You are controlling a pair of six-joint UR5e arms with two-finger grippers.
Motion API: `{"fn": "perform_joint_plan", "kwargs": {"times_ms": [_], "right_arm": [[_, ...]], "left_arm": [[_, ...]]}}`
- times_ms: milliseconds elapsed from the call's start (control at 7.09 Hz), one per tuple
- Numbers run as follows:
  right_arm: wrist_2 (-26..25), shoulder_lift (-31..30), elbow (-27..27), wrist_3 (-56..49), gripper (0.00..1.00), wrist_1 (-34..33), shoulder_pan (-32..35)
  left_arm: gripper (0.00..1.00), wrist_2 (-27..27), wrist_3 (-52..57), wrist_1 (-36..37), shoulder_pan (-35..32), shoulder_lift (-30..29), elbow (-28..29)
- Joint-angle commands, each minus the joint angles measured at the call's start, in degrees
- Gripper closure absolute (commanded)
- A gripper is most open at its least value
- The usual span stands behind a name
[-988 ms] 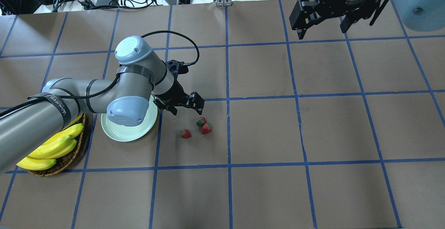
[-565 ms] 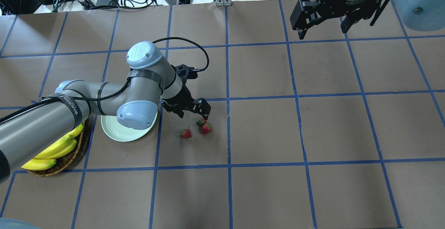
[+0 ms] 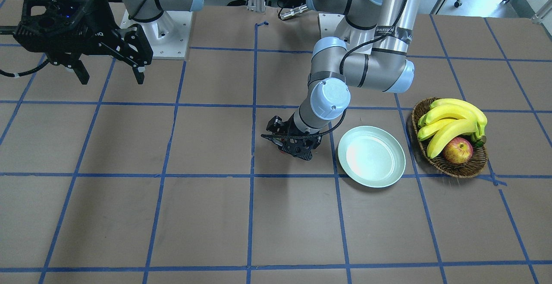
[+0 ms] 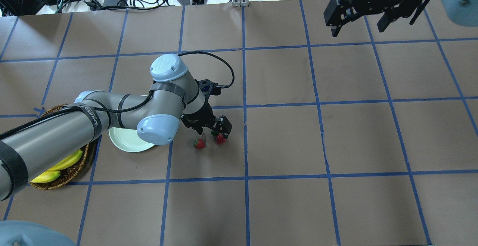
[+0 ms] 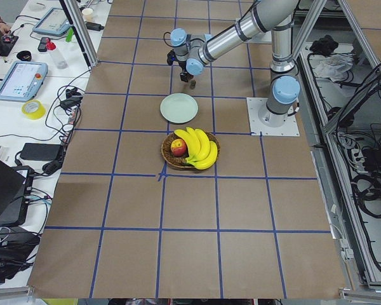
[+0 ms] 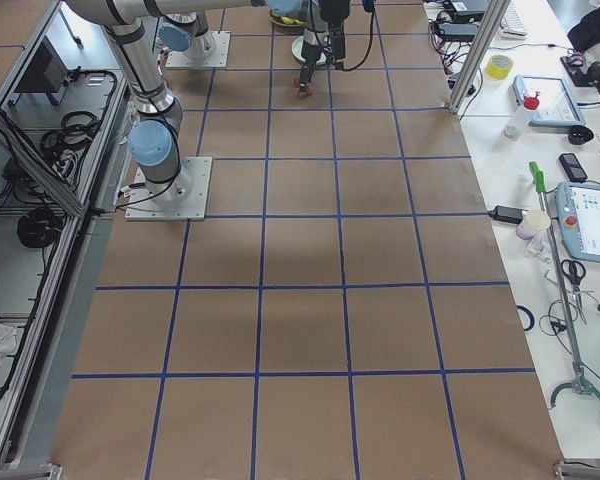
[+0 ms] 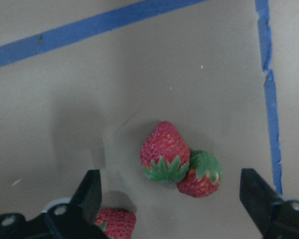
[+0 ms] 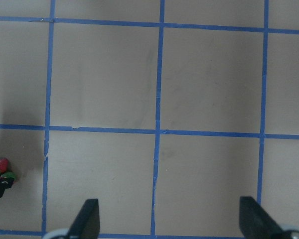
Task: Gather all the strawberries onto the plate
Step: 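Reach the left gripper over the strawberries and grasp one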
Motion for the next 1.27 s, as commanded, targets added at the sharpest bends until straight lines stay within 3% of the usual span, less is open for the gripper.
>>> {"fn": "perform_joint_plan", "kwargs": {"times_ms": [0,141,423,565,988,1129], "right_arm": [[2.56,-0.09,0.07,-0.29,0.0,0.16,-0.09],[2.21,-0.09,0.07,-0.3,0.0,0.08,-0.09],[1.76,-0.09,0.07,-0.21,0.0,0.16,-0.09],[1.68,-0.26,0.15,0.57,0.0,0.08,0.09],[0.71,-0.61,0.85,1.72,0.0,0.25,0.18],[0.01,-1.14,0.95,2.77,0.0,0.34,0.18]], "left_arm": [[0.16,0.16,0.01,0.71,-0.04,-0.69,0.02],[0.35,0.16,0.01,0.71,-0.04,-0.87,0.02],[0.89,-0.02,0.01,0.8,-0.04,-0.78,0.89],[1.0,-0.1,0.19,0.71,-0.04,-0.7,1.86],[1.0,0.07,-0.25,-0.68,0.22,0.7,4.58],[1.0,0.33,-0.6,-5.31,0.83,1.41,7.64]]}}
